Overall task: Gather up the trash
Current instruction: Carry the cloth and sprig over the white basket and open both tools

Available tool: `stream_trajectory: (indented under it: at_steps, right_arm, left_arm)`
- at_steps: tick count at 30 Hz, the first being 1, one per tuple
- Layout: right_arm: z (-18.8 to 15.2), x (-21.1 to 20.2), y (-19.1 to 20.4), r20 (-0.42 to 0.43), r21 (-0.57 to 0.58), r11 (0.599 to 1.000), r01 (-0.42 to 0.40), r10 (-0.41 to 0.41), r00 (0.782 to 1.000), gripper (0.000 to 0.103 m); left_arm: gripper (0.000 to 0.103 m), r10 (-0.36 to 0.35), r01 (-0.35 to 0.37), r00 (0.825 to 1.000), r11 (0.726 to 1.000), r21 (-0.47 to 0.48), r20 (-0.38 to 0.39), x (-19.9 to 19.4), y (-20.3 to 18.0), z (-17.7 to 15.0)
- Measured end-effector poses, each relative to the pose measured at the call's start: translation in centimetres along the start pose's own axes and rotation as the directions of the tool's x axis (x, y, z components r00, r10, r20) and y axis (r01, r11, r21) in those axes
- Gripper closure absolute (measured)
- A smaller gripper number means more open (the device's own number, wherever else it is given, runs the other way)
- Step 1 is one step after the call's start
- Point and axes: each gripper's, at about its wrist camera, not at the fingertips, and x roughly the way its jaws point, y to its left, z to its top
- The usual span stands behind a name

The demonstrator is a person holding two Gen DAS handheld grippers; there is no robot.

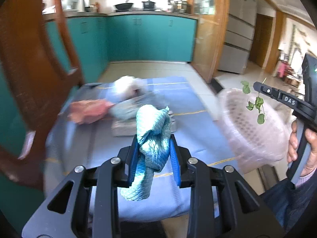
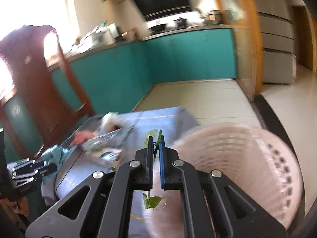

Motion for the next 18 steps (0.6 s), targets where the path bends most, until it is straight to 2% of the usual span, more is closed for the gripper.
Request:
stream_trajectory:
  at_steps: [3, 5, 9, 13, 15, 17, 18]
  right_arm:
    - [-0.4, -0.9, -3.7, -0.041, 0.059, 0.993, 0.105, -0.103, 0.994, 0.097]
    - [-0.9, -1.2, -5.8, -0.073, 0.112, 0.984, 0.137, -0.130, 0.989, 0.097]
    - [-1.7, -1.6, -7.8, -0.096, 0.154, 0.974, 0.167, -0.153, 0.983, 0.097]
    - [-2.2, -2.3, -8.8, -0.090, 0.176, 0.967, 0.184, -0.171, 0.981, 0.097]
    - [-2.1, -2.6, -9.3, -0.080, 0.203, 0.961, 0.186, -0.173, 0.982, 0.097]
    - [-2.2, -2.6, -9.8, -0.085, 0.229, 0.957, 0.178, -0.163, 0.983, 0.097]
    - [-2.3, -2.4, -9.8, -0.095, 0.231, 0.957, 0.174, -0.156, 0.983, 0.097]
  left_arm:
    - [0.073, -0.098, 0.099, 0.995, 0.994, 0.050, -0.012, 1.7, -3.6, 1.6]
    - [0.073, -0.157, 0.160, 0.987, 0.984, 0.080, -0.032, 3.1, -6.2, 2.3]
    - [0.073, -0.244, 0.253, 0.966, 0.960, 0.122, -0.080, 5.5, -11.5, 2.7]
    - [0.072, -0.295, 0.310, 0.949, 0.936, 0.165, -0.110, 7.2, -15.8, 3.0]
    - [0.064, -0.326, 0.353, 0.932, 0.913, 0.202, -0.158, 8.5, -17.8, 2.9]
    - [0.030, -0.344, 0.382, 0.919, 0.898, 0.219, -0.190, 9.4, -18.9, 2.6]
    - [0.026, -0.336, 0.373, 0.924, 0.900, 0.227, -0.186, 9.6, -19.3, 2.4]
